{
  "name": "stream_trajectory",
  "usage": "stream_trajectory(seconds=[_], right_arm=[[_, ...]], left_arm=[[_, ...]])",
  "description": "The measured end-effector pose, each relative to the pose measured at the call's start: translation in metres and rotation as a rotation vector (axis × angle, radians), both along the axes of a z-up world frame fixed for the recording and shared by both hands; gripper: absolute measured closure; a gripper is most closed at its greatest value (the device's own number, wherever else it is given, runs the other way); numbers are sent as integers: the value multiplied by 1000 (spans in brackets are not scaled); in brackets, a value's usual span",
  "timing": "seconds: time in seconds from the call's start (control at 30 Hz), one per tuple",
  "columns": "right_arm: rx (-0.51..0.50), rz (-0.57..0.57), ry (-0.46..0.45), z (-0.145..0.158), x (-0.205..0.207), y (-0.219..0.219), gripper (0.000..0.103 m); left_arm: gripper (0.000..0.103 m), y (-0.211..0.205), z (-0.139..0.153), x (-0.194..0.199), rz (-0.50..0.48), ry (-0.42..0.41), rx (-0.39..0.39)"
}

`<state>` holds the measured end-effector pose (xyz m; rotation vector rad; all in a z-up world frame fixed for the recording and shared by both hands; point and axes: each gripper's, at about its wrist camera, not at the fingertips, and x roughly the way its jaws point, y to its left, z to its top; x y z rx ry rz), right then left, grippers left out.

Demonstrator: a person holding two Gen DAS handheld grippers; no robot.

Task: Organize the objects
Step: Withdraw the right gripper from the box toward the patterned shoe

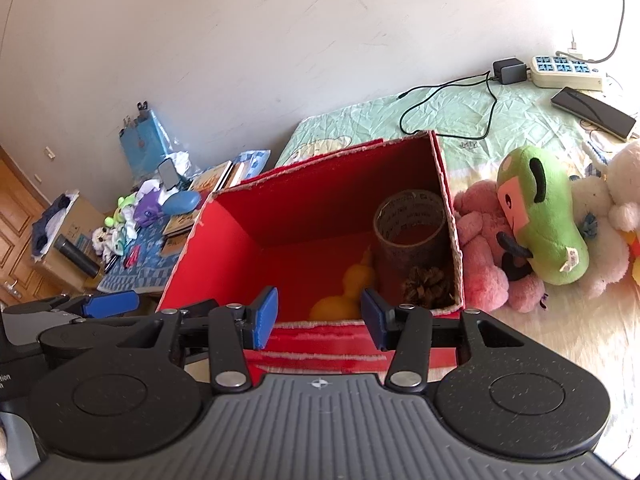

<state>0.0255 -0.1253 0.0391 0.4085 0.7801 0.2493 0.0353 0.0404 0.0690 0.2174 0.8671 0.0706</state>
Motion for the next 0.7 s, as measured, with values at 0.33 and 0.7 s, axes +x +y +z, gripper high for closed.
stream_trajectory(seconds=[0.33,0.7], right_arm=[[39,69,43,-12,-14,-13,53],[109,97,167,-41,-22,-23,52]], left_arm=[[14,-15,-12,-22,49,27,13],[15,-23,-38,-33,70,102,25]])
